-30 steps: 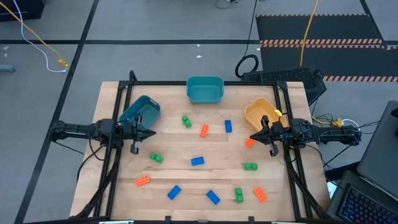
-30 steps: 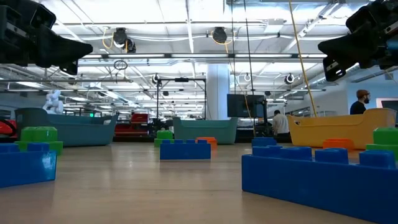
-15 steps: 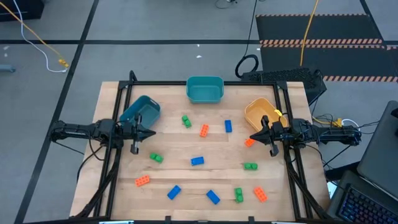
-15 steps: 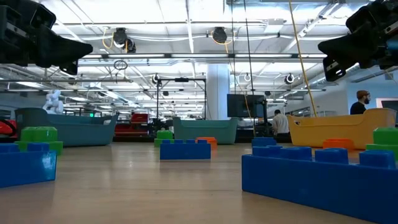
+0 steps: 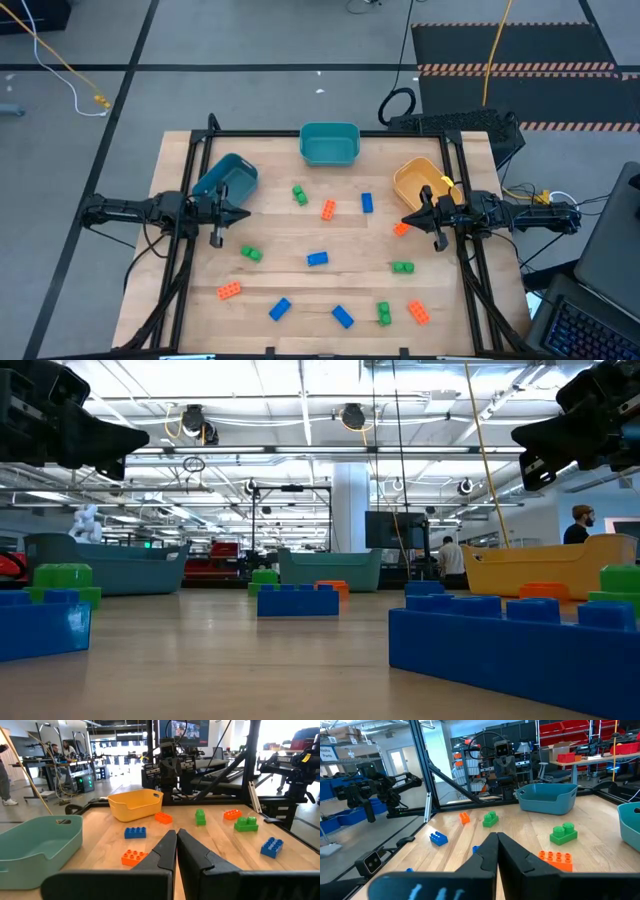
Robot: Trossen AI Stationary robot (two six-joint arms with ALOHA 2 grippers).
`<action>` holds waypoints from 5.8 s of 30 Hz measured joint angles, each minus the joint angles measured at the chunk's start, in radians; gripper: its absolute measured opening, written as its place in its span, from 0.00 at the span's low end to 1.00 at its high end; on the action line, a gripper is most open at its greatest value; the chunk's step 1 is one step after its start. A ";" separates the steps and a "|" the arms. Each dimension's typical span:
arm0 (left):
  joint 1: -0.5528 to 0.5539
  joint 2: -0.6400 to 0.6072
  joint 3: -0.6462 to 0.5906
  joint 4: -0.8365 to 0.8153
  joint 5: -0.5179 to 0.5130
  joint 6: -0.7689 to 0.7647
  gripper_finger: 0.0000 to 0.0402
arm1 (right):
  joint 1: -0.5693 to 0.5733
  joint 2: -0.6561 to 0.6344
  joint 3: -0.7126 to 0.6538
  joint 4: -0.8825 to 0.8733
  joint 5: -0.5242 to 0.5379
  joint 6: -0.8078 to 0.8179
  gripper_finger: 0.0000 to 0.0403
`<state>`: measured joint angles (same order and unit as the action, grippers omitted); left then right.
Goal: Sort & place blocks by color
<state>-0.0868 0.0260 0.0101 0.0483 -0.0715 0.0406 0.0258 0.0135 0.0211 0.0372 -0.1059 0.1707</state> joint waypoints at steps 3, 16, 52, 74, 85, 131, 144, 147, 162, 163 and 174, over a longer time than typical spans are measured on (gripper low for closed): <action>0.000 0.000 0.000 0.000 0.000 0.000 0.04 | 0.000 0.000 0.000 0.000 0.000 0.000 0.00; 0.000 0.000 0.000 0.000 0.000 0.000 0.04 | 0.000 0.000 0.000 0.000 0.000 0.000 0.00; 0.000 0.000 0.000 0.001 0.000 0.003 0.04 | 0.000 0.000 0.000 0.000 0.000 -0.105 0.00; 0.000 0.000 0.000 0.080 0.000 -0.133 0.04 | 0.000 0.000 0.000 0.211 0.002 -0.105 0.00; 0.028 0.013 0.005 0.160 -0.142 -0.227 0.18 | 0.000 0.000 0.000 0.307 0.256 -0.168 0.02; 0.172 1.610 1.346 -0.866 -0.155 -0.074 0.66 | 0.052 0.852 0.518 0.022 0.706 -0.241 0.74; 0.188 1.697 1.369 -0.930 -0.236 0.193 0.66 | 0.067 0.822 0.518 0.079 0.704 -0.327 0.74; 0.213 1.713 1.369 -0.903 -0.236 0.241 0.66 | 0.066 0.823 0.518 0.106 0.703 -0.353 0.74; 0.262 1.883 1.368 -0.944 -0.199 0.430 0.67 | -0.013 0.823 0.518 0.164 0.700 -0.470 0.74; 0.262 1.881 1.368 -0.946 -0.200 0.439 0.67 | -0.021 0.823 0.518 0.169 0.687 -0.472 0.74; 0.249 1.872 1.368 -0.891 -0.241 0.559 0.78 | -0.107 0.823 0.518 0.186 0.594 -0.467 0.74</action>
<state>0.1626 1.8984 1.3785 -0.8425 -0.3125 0.5991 -0.0810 0.8364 0.5392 0.2233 0.4885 -0.2958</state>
